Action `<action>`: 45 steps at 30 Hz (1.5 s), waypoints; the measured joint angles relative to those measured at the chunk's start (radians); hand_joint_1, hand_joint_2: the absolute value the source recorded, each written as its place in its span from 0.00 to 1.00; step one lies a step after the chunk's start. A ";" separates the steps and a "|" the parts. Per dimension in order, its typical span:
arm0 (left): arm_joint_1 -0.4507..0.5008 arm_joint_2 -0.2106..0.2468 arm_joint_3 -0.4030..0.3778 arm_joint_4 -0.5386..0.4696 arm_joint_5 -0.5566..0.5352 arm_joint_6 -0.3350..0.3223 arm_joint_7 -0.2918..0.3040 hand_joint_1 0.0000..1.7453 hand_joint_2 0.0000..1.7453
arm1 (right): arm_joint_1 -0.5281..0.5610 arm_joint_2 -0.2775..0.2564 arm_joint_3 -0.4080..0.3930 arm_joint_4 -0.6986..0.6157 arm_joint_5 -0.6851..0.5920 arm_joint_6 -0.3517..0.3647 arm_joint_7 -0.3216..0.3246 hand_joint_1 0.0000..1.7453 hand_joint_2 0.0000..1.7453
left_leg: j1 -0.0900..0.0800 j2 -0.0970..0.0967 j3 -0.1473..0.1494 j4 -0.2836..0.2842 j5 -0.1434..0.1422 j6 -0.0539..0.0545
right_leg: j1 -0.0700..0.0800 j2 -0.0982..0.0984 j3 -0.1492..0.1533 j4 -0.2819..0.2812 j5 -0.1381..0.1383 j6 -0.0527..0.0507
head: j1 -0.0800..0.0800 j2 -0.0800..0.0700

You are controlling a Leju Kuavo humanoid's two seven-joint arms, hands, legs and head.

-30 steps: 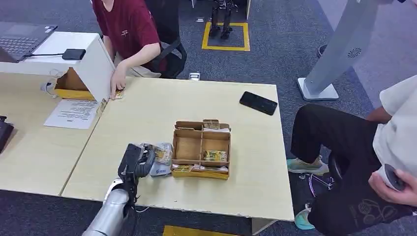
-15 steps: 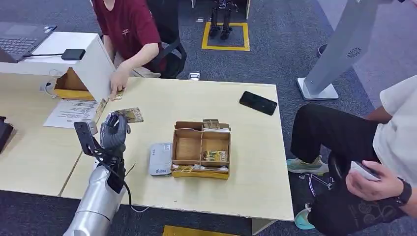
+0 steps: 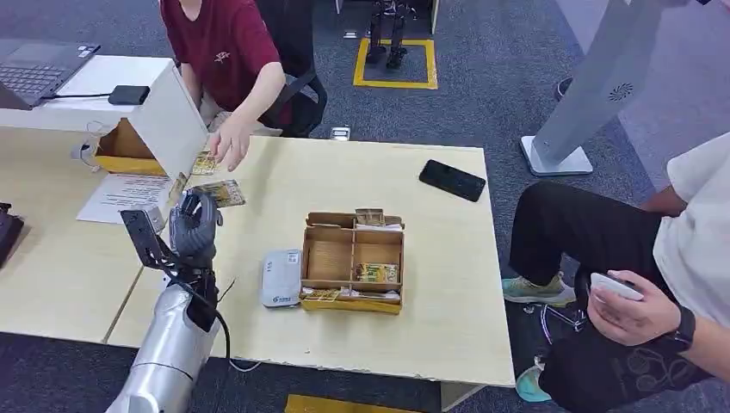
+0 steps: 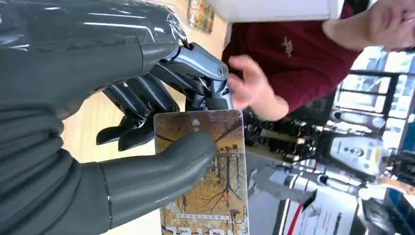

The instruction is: Pass the card to the sensor for recognition and then transmit it.

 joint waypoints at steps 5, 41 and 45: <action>-0.086 0.008 0.000 0.057 -0.253 0.365 -0.087 1.00 1.00 | -0.002 0.000 0.016 0.000 0.007 0.012 0.007 0.00 0.00 | 0.000 0.000 0.000 0.000 0.000 0.000 | 0.000 0.000 0.000 0.000 0.000 0.000 | 0.000 0.000; -0.286 -0.014 0.308 0.350 -0.609 0.534 -0.177 0.00 1.00 | -0.029 0.008 0.072 0.000 0.009 0.011 0.024 0.00 0.00 | 0.000 0.001 0.000 0.000 0.001 -0.001 | 0.000 0.001 -0.001 0.000 0.001 -0.001 | 0.000 0.000; -0.287 -0.014 0.298 0.359 -0.570 0.521 -0.167 0.00 1.00 | -0.029 0.008 0.072 0.000 0.009 0.009 0.024 0.00 0.00 | 0.000 0.001 0.000 0.000 0.001 -0.001 | 0.000 0.001 -0.001 0.000 0.001 -0.001 | 0.000 0.000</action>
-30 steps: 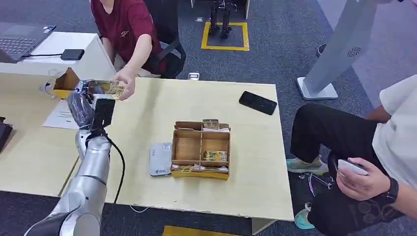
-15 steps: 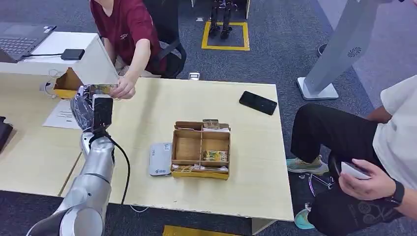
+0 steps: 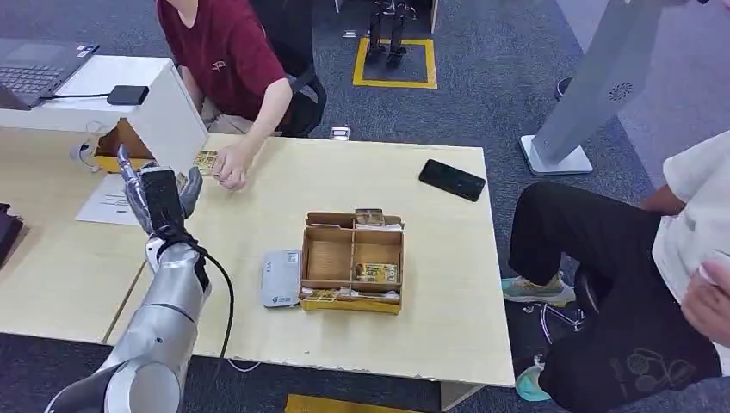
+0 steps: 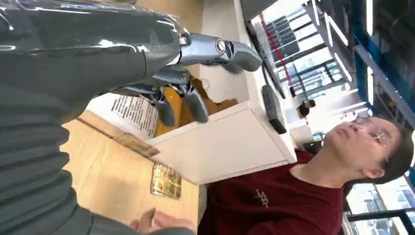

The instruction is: Pass the card to the sensor for recognition and then transmit it.

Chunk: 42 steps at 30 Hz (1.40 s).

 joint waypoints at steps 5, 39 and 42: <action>-0.006 0.000 -0.009 0.010 0.003 -0.002 0.001 0.00 1.00 | 0.000 0.000 0.000 0.000 0.000 -0.001 0.000 0.00 0.00 | 0.000 0.000 0.000 0.000 0.000 0.000 | 0.000 0.000 0.000 0.000 0.000 0.000 | 0.000 0.000; 0.557 0.175 -0.754 -0.822 0.035 -0.534 0.040 0.00 1.00 | 0.028 -0.001 -0.051 0.000 -0.049 -0.017 -0.027 0.00 0.00 | 0.000 0.000 -0.002 0.000 -0.003 0.001 | 0.000 0.000 -0.001 -0.001 -0.003 0.003 | 0.000 0.000; 0.570 0.185 -0.769 -0.848 0.036 -0.535 0.040 0.00 1.00 | 0.028 -0.001 -0.052 0.000 -0.048 -0.018 -0.031 0.00 0.00 | 0.000 0.000 -0.002 0.000 -0.003 0.000 | 0.000 0.000 -0.001 -0.001 -0.002 0.002 | 0.000 0.000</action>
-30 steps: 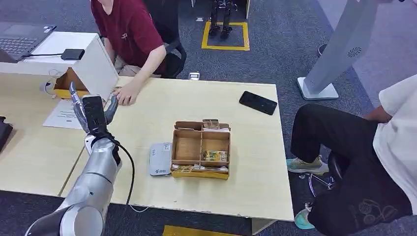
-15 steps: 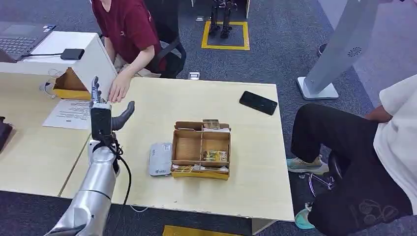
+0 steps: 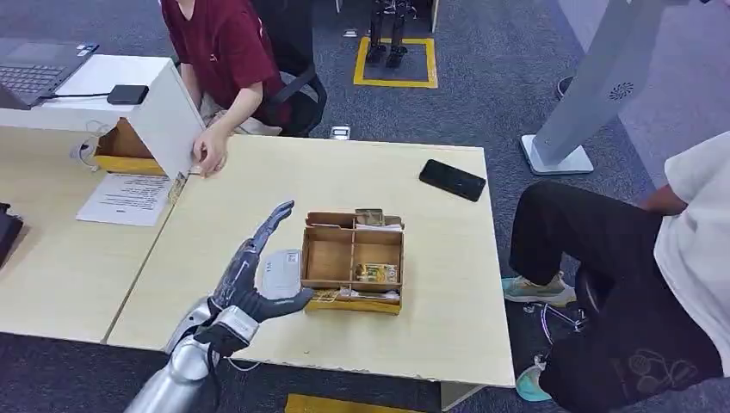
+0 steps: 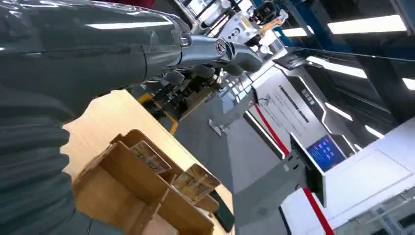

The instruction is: Pass the card to the sensor for recognition and then transmit it.

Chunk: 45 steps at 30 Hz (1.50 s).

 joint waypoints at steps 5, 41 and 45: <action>0.016 0.016 -0.016 -0.020 -0.065 0.032 0.012 0.00 1.00 | 0.000 0.000 -0.003 0.000 0.003 0.001 -0.001 0.00 0.00 | 0.000 0.000 0.000 0.000 0.000 0.000 | 0.000 0.000 0.000 0.000 0.000 0.000 | 0.000 0.000; 0.006 0.082 -0.155 0.174 -0.599 0.408 0.269 0.00 1.00 | -0.001 0.000 -0.005 0.000 0.032 0.005 0.005 0.00 0.00 | 0.000 0.000 0.000 0.000 0.000 0.000 | 0.000 0.000 0.000 0.000 0.000 0.000 | 0.000 0.000; 0.005 0.083 -0.158 0.175 -0.601 0.402 0.269 0.00 1.00 | -0.002 0.000 -0.005 -0.001 0.034 0.005 0.005 0.00 0.00 | 0.000 0.000 0.000 0.000 0.000 0.000 | 0.000 0.000 0.000 0.000 0.000 0.000 | 0.000 0.000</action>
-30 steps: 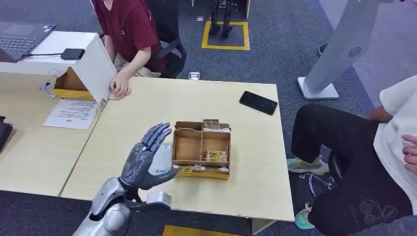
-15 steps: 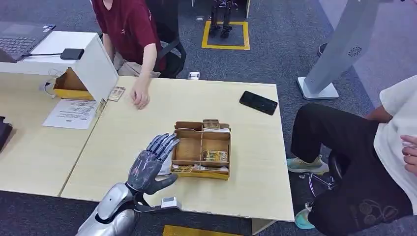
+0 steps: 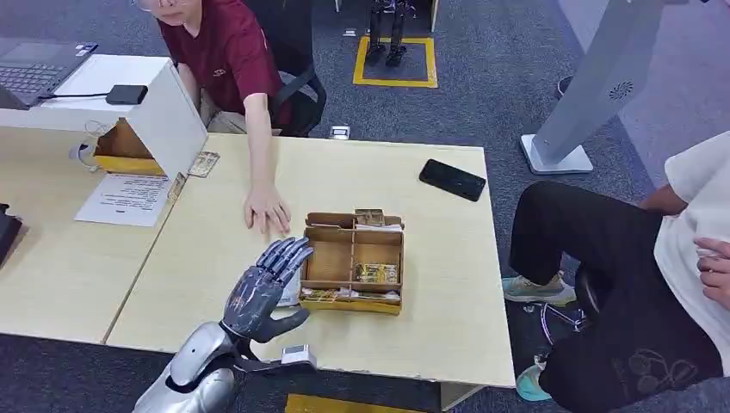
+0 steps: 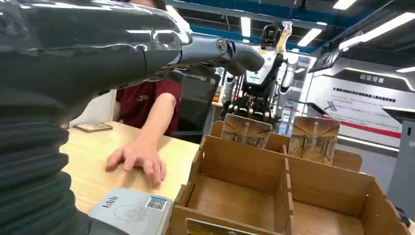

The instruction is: Pass the card to the sensor for recognition and then transmit it.

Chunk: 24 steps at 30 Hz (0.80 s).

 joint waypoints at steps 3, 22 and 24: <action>0.000 0.000 -0.006 0.005 -0.009 0.000 0.003 0.00 1.00 | 0.000 0.000 0.000 0.000 0.000 0.000 0.000 0.00 0.00 | 0.000 0.000 0.000 0.000 0.000 0.000 | 0.000 0.000 0.000 0.000 0.000 0.000 | 0.000 0.000; -0.013 0.001 -0.016 0.049 -0.043 0.000 0.023 0.00 1.00 | 0.000 0.000 0.000 0.000 0.003 0.000 -0.001 0.00 0.00 | 0.000 0.000 0.000 0.000 0.000 0.000 | 0.000 0.000 0.000 0.000 0.000 0.000 | 0.000 0.000; -0.013 0.001 -0.023 0.054 -0.043 0.000 0.024 0.00 1.00 | 0.000 0.000 0.000 0.000 0.003 0.000 -0.001 0.00 0.00 | 0.000 0.000 0.000 0.000 0.000 0.000 | 0.000 0.000 0.000 0.000 0.000 0.000 | 0.000 0.000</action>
